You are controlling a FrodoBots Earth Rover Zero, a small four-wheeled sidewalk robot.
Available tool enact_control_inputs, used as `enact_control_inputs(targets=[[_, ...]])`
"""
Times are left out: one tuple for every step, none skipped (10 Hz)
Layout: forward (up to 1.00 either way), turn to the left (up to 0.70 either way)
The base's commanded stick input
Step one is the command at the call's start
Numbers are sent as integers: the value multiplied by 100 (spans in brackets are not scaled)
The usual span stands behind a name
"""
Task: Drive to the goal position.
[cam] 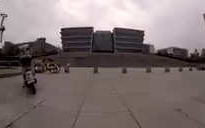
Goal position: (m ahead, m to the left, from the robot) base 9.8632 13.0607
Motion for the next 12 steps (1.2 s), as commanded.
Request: enact_control_inputs(targets=[[100,27],[100,27],[100,27],[100,25],[100,8],[100,0],[100,0],[100,0],[100,0],[100,0],[100,0],[100,0]])
